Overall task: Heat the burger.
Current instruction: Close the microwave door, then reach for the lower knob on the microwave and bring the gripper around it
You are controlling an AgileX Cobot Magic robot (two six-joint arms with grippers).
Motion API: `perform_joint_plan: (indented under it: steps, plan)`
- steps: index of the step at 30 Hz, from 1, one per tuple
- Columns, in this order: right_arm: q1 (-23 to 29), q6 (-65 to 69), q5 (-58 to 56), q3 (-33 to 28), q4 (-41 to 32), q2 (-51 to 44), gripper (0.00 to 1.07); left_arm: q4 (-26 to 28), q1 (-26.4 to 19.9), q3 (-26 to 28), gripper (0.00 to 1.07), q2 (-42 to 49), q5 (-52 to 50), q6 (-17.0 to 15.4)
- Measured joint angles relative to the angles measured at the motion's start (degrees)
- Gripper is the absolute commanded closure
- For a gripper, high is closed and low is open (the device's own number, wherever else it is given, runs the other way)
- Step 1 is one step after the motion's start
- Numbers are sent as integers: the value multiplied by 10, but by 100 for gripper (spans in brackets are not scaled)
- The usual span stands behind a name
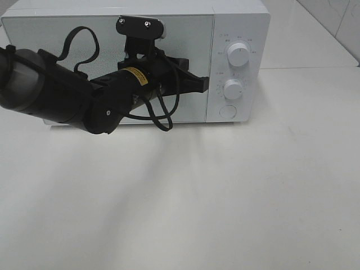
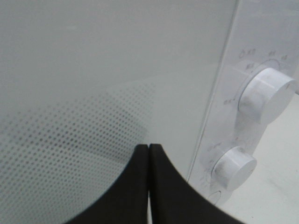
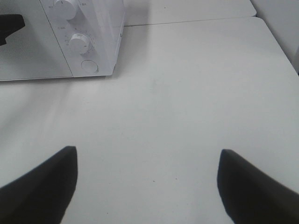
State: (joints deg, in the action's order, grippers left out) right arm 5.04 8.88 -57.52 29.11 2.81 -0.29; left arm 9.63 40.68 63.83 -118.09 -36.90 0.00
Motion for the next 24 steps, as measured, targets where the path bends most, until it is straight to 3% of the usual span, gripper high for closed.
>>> perform_joint_plan:
  steps: [6, 8, 9, 10, 11, 12, 13, 24]
  plan:
    - [0, 0, 0, 0, 0, 0, 31, 15, 21, -42, 103, 31, 34, 0]
    - [0, 0, 0, 0, 0, 0, 31, 15, 36, -66, 76, 53, 81, 0]
    - [0, 0, 0, 0, 0, 0, 31, 15, 36, -66, 76, 53, 81, 0]
    - [0, 0, 0, 0, 0, 0, 31, 15, 43, -74, 47, 66, 130, 0]
    - [0, 0, 0, 0, 0, 0, 31, 15, 43, -74, 47, 66, 130, 0]
    - [0, 0, 0, 0, 0, 0, 31, 15, 45, -76, 18, 77, 190, 0]
    - [0, 0, 0, 0, 0, 0, 31, 15, 45, -76, 5, 88, 242, 0]
    - [0, 0, 0, 0, 0, 0, 31, 13, 45, -76, 6, 170, 444, 0]
